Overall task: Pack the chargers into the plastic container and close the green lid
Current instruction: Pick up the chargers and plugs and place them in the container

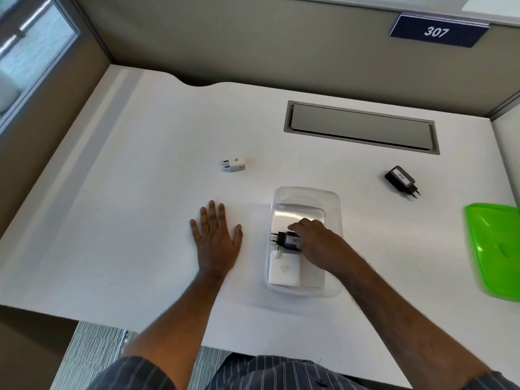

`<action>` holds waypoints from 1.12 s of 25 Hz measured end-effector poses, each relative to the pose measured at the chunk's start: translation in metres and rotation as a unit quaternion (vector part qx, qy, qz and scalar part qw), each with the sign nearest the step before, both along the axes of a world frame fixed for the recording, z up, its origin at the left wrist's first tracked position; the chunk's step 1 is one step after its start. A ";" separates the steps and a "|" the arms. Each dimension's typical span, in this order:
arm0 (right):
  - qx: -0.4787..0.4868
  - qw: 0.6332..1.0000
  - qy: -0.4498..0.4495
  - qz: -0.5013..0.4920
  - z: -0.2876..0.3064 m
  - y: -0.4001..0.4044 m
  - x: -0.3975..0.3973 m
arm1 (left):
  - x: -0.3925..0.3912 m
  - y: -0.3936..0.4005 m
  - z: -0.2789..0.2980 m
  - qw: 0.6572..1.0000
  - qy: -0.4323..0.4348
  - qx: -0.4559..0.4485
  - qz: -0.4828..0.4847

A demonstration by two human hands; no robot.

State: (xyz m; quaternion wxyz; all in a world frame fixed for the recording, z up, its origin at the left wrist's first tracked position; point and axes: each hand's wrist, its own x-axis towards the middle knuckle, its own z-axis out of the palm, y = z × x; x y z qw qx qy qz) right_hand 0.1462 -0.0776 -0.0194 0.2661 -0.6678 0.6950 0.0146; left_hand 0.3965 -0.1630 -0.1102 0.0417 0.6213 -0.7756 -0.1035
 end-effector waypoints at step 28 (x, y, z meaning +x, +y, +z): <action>-0.110 0.991 -0.011 0.074 -0.015 -0.237 0.060 | 0.001 -0.005 -0.014 0.999 0.006 -0.030 0.024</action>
